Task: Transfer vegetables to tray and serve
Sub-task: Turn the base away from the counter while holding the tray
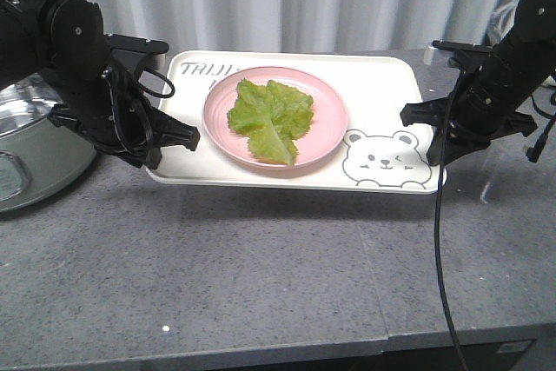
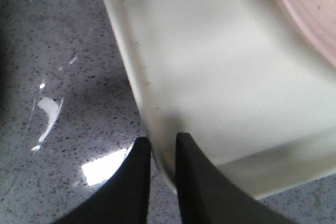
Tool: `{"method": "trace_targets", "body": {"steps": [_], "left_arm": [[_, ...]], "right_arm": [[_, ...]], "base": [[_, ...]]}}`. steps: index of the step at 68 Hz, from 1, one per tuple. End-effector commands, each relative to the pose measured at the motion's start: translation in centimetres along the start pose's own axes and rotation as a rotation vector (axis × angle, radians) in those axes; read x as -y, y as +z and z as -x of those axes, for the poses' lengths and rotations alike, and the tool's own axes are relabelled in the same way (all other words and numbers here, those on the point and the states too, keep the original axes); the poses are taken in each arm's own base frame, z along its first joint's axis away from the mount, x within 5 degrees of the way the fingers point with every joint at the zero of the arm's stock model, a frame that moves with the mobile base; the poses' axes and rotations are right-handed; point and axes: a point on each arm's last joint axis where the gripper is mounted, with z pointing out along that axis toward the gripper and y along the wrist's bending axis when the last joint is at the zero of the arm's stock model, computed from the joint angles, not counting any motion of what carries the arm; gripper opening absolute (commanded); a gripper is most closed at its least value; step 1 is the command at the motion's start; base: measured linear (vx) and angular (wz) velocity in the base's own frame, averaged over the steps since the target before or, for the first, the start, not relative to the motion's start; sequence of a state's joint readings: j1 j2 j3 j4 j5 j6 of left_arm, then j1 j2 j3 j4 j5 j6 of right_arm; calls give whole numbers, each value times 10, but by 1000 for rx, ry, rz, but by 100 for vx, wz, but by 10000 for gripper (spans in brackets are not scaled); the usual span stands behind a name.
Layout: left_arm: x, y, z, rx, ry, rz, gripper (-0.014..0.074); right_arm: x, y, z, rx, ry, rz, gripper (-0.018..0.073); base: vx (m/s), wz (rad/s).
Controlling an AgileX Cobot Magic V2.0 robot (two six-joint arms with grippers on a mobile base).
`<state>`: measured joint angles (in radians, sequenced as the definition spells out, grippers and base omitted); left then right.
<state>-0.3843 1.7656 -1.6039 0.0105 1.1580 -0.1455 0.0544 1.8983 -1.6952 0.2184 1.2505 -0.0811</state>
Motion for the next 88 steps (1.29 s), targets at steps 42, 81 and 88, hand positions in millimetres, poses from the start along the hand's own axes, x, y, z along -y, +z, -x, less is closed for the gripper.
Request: {"method": "trace_targets", "body": {"steps": [42, 81, 88], "left_arm": [[14, -32, 7, 154, 2, -113, -8], [14, -32, 7, 154, 2, -113, -8], [14, -32, 7, 154, 2, -113, -8]], "right_arm": [[-21, -31, -5, 52, -30, 102, -4], [-21, -31, -5, 52, -30, 102, -4], [-21, -31, -5, 52, -30, 102, -4]], "base": [[-2, -27], [-2, -20], [-2, -17]]}}
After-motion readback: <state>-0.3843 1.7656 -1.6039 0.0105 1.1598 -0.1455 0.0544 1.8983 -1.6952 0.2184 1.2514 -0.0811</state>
